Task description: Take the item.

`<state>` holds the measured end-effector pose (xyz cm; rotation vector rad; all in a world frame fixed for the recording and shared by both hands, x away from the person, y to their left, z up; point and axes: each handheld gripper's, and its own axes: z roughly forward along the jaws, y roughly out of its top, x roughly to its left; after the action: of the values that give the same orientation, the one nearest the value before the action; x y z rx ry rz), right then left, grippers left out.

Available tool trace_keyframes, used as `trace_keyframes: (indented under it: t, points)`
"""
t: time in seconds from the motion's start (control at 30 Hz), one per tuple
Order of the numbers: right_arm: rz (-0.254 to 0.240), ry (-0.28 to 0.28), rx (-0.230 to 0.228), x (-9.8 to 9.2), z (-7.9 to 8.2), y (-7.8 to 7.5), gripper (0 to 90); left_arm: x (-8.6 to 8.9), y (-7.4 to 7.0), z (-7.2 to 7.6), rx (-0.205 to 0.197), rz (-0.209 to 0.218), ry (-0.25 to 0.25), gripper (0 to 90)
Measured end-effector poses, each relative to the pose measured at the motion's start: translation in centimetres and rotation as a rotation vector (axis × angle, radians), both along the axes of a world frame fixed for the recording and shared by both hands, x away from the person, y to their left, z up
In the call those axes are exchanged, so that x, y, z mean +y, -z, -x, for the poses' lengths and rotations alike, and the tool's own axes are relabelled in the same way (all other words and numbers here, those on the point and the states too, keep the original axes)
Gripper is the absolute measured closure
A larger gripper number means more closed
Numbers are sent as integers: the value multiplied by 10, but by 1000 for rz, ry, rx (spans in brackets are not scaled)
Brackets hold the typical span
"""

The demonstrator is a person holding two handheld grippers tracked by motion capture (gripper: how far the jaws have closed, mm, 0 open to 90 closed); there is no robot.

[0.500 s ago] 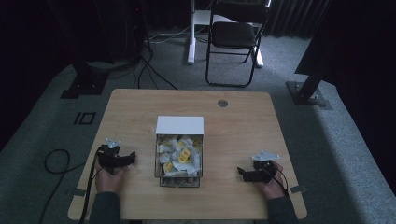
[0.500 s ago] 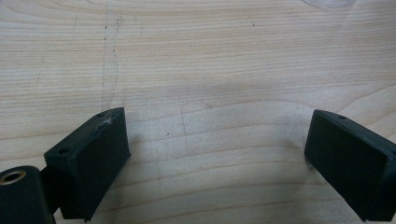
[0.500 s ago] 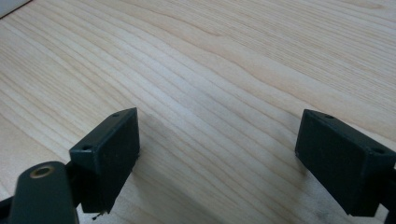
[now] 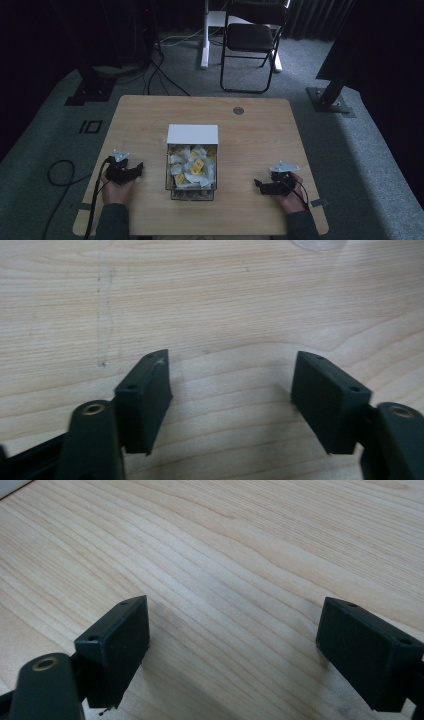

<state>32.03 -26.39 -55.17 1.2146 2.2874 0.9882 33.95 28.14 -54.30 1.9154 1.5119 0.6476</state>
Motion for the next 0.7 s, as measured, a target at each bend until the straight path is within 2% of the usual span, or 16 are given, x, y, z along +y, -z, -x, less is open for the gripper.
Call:
trace_keyframes:
  t: [0.07, 0.23, 0.3, 0.5, 0.7]
  points:
    - [0, 0, 0, 0, 0, 0, 137, -2, -2, 2, 13, 4, 11, 415]
    - [0, -4, 0, 0, 0, 0, 136, -7, -9, 8, 22, 13, 49, 434]
    - [-1, -4, 0, 0, -1, 0, 137, -10, -17, 15, 2, 18, 69, 431]
    - [0, -4, 0, 0, -1, 0, 137, -10, -33, 30, -49, 58, 80, 437]
    - [0, -4, 0, 0, -1, 0, 137, -11, -44, 42, -64, 93, 117, 444]
